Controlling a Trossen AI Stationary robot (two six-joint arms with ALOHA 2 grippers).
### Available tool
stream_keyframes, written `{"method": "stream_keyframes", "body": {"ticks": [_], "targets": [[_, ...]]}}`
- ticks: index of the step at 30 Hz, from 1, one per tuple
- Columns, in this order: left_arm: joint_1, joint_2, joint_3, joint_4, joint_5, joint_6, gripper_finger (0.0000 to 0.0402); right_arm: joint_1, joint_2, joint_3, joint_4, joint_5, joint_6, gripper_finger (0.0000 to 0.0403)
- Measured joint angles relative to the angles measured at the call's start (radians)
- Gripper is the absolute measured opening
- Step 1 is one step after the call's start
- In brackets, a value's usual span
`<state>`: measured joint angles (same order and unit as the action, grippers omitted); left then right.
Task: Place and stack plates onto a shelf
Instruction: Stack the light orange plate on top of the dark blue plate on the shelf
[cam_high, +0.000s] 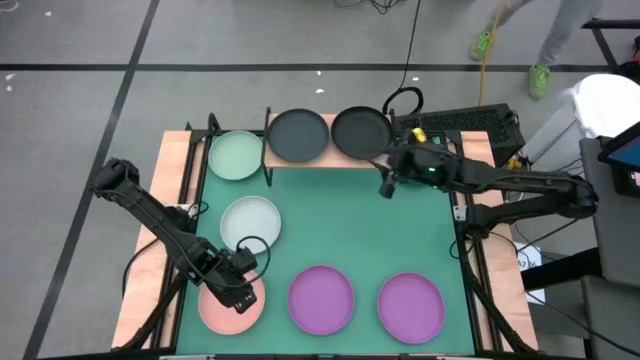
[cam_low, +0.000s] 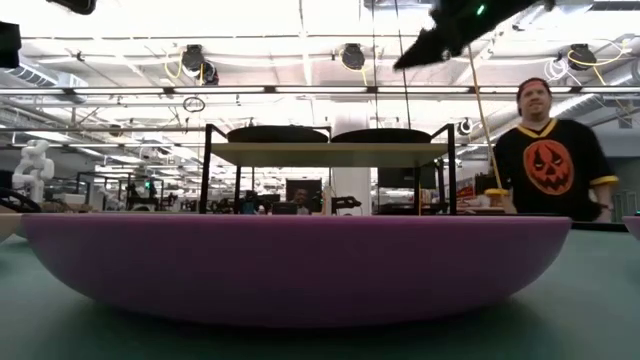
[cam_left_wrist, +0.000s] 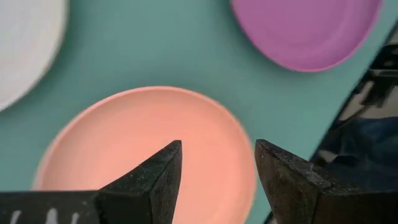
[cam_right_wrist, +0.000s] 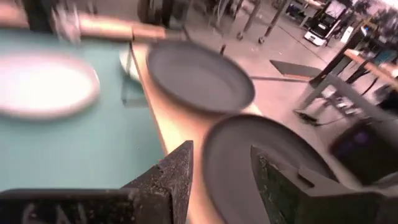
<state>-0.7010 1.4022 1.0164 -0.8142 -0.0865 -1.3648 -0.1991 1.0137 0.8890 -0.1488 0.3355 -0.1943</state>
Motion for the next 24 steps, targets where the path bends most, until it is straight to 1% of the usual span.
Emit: {"method": "stream_keyframes", "body": {"ticks": [4,7,9,11,13,15,20,24], "targets": [[0.000,-0.026,0.000,-0.045,-0.019,0.020,0.0209,0.044,-0.112,0.001,-0.068,0.004,0.234,0.0144],[0.000,-0.032,0.000,-0.061,-0.053,0.055,0.0209,0.079,-0.175,0.002,-0.174,0.003,0.439,0.0144],[0.000,-0.031,0.000,-0.060,-0.069,0.089,0.0209,0.103,-0.198,0.002,-0.255,0.001,0.602,0.0144],[0.000,-0.031,0.000,-0.059,-0.072,0.121,0.0209,0.126,-0.208,0.002,-0.318,-0.027,0.764,0.0144],[0.008,-0.031,0.000,-0.058,-0.072,0.142,0.0209,0.151,-0.209,0.002,-0.349,-0.074,0.880,0.0144],[0.014,-0.031,0.000,-0.058,-0.076,0.153,0.0209,0.183,-0.199,0.001,-0.364,-0.107,0.951,0.0144],[0.016,-0.031,0.000,-0.059,-0.105,0.158,0.0209,0.262,-0.158,0.001,-0.342,-0.125,1.076,0.0144],[0.022,-0.031,0.000,-0.086,-0.099,0.078,0.0209,0.325,-0.113,0.001,-0.311,-0.126,1.158,0.0144]]}}
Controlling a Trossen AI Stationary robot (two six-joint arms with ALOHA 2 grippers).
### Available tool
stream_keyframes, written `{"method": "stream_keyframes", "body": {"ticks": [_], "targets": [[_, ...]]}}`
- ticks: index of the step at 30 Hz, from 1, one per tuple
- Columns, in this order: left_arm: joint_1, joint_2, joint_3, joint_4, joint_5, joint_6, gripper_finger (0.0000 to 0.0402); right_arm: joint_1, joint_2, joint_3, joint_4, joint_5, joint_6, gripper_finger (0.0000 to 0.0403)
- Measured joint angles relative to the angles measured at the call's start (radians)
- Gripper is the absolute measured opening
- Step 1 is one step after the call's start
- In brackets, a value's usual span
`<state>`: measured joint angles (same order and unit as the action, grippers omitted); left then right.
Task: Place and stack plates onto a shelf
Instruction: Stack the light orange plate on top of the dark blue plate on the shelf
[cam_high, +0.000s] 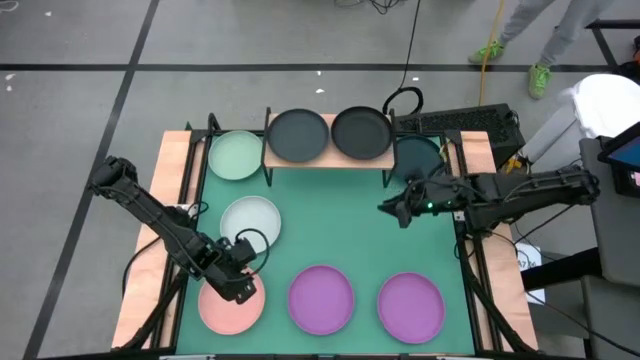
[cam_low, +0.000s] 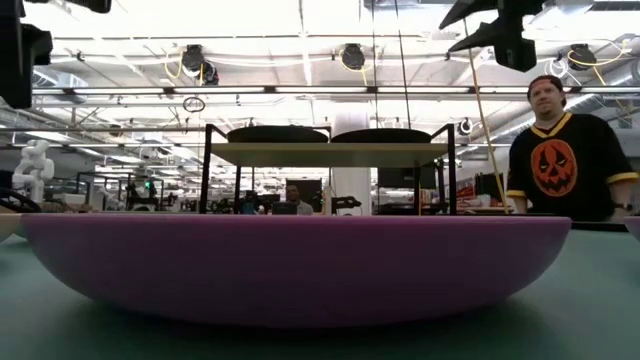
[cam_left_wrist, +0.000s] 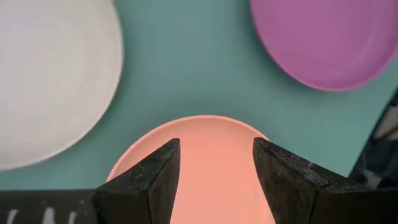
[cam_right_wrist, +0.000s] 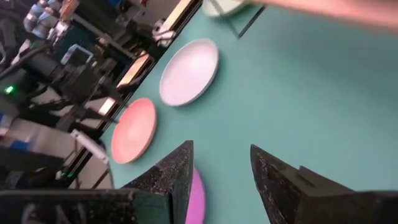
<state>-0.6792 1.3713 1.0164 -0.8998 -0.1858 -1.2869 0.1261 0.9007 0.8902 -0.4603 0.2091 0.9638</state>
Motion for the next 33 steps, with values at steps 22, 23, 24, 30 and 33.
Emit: {"method": "stream_keyframes", "body": {"ticks": [22,23,24,30,33], "targets": [[-0.115,0.116,0.000,0.234,0.088,-0.600,0.0215,0.145,0.048,0.000,0.026,-0.086,-0.106,0.0144],[-0.116,0.125,0.000,0.253,0.089,-0.597,0.0221,0.145,0.038,0.000,0.016,-0.090,-0.116,0.0144],[-0.116,0.133,0.000,0.271,0.090,-0.596,0.0230,0.145,0.027,0.000,0.010,-0.089,-0.125,0.0144],[-0.109,0.203,0.001,0.304,0.091,-0.648,0.0313,0.144,-0.024,0.000,-0.005,-0.084,-0.205,0.0144],[-0.106,0.234,0.001,0.338,0.090,-0.693,0.0336,0.144,-0.040,0.000,-0.009,-0.083,-0.225,0.0144]]}}
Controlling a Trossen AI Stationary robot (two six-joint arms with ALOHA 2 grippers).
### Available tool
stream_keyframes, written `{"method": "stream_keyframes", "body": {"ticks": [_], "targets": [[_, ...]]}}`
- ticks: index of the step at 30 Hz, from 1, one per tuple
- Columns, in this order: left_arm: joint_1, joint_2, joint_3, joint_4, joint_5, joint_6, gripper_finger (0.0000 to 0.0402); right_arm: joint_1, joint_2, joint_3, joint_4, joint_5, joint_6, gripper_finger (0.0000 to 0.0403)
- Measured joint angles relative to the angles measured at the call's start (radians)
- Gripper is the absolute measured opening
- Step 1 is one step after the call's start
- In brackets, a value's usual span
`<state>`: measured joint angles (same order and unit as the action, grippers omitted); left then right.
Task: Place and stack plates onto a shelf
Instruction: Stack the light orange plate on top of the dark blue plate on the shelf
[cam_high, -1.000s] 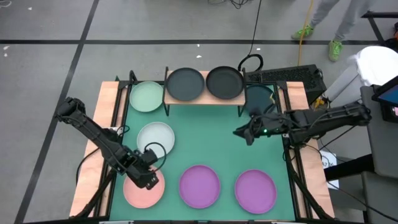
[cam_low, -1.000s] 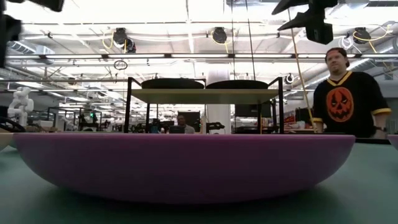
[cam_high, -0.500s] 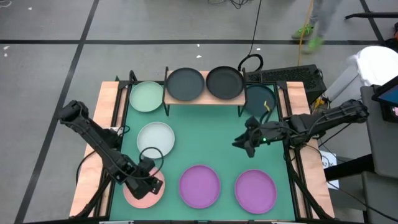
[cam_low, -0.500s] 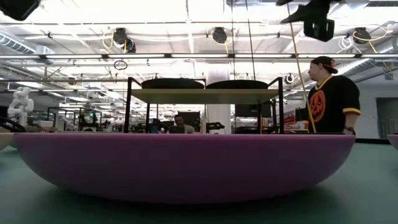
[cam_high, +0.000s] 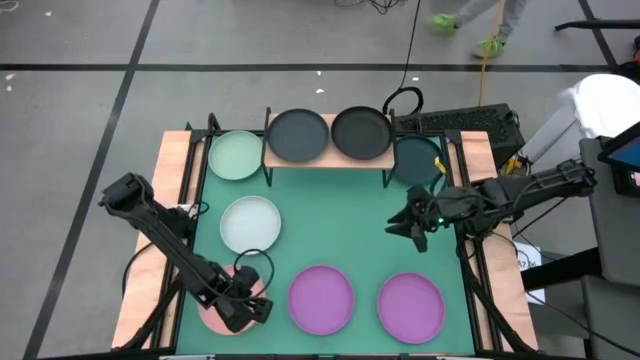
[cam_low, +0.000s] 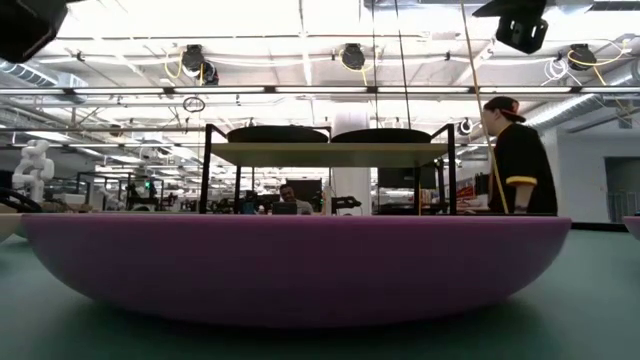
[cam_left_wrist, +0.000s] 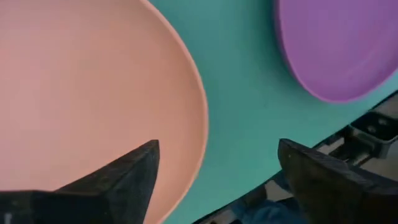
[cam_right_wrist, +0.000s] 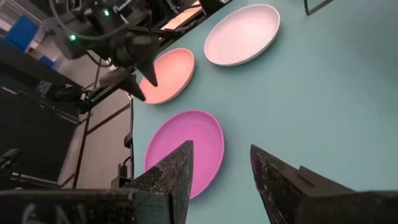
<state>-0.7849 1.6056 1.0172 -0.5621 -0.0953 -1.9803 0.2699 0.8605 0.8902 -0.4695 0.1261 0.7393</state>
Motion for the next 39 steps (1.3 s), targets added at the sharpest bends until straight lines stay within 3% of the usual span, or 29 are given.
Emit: {"method": "stream_keyframes", "body": {"ticks": [5,19,31,39], "targets": [[0.001,0.048,0.000,0.026,-0.001,-0.069,0.0326,0.000,-0.013,0.000,-0.032,0.000,-0.004,0.0144],[0.002,0.115,0.000,0.037,-0.002,-0.060,0.0207,0.000,-0.015,0.000,-0.061,-0.001,-0.034,0.0144],[0.003,0.158,0.000,0.044,0.002,-0.030,0.0163,0.000,-0.015,0.000,-0.093,0.000,-0.053,0.0144],[0.004,0.153,0.004,-0.005,0.005,-0.009,0.0056,0.000,-0.015,0.000,-0.093,0.001,-0.071,0.0144]]}}
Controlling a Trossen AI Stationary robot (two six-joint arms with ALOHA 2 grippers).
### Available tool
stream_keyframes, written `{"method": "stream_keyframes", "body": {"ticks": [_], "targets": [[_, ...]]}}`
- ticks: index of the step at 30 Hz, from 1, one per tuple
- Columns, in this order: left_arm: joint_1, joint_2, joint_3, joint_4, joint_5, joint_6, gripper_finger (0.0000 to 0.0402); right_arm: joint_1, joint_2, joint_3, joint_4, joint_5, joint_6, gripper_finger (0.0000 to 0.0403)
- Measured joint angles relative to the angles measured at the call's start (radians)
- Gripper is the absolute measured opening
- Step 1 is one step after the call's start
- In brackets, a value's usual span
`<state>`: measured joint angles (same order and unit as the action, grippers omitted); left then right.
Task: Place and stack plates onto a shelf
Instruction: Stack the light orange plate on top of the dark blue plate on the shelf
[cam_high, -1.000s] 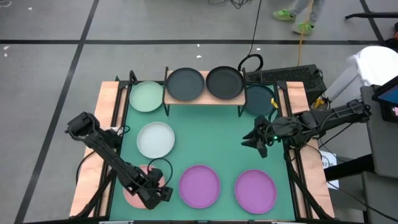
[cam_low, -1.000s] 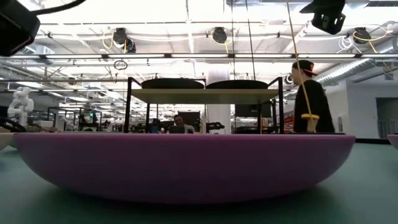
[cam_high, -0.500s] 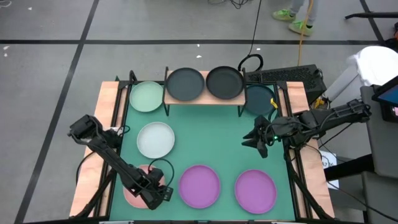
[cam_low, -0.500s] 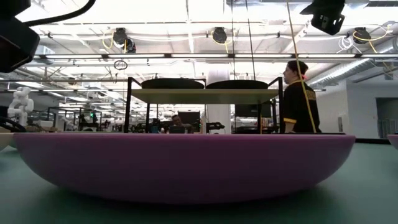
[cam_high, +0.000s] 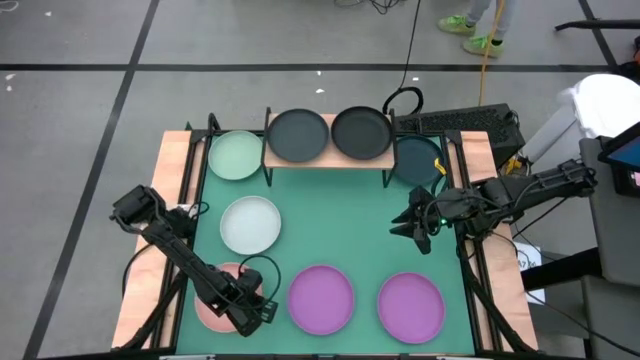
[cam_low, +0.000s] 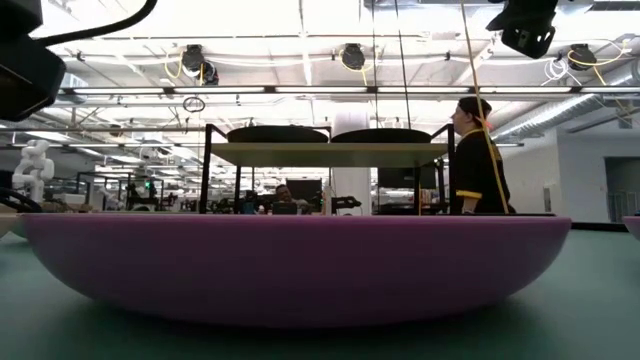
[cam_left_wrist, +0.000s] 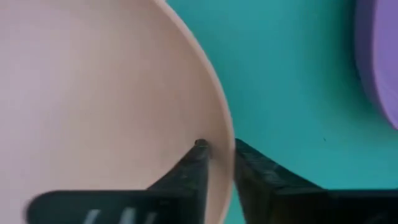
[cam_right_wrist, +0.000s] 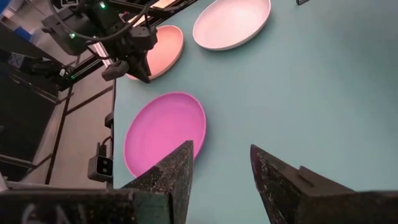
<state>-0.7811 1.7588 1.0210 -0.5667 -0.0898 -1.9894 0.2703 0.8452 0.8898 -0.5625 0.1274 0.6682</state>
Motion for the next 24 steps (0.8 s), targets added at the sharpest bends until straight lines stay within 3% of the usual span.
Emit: {"method": "stream_keyframes", "body": {"ticks": [3,12,24], "targets": [[0.000,-0.001,0.001,-0.007,0.005,0.014,0.0022,0.000,0.000,0.000,0.000,0.001,-0.003,0.0144],[0.001,-0.057,-0.006,-0.044,0.008,0.016,0.0014,0.000,0.000,0.000,0.000,0.003,-0.031,0.0144],[0.014,-0.259,-0.006,-0.112,-0.044,0.123,0.0008,0.000,0.000,0.000,-0.016,0.029,-0.061,0.0144]]}}
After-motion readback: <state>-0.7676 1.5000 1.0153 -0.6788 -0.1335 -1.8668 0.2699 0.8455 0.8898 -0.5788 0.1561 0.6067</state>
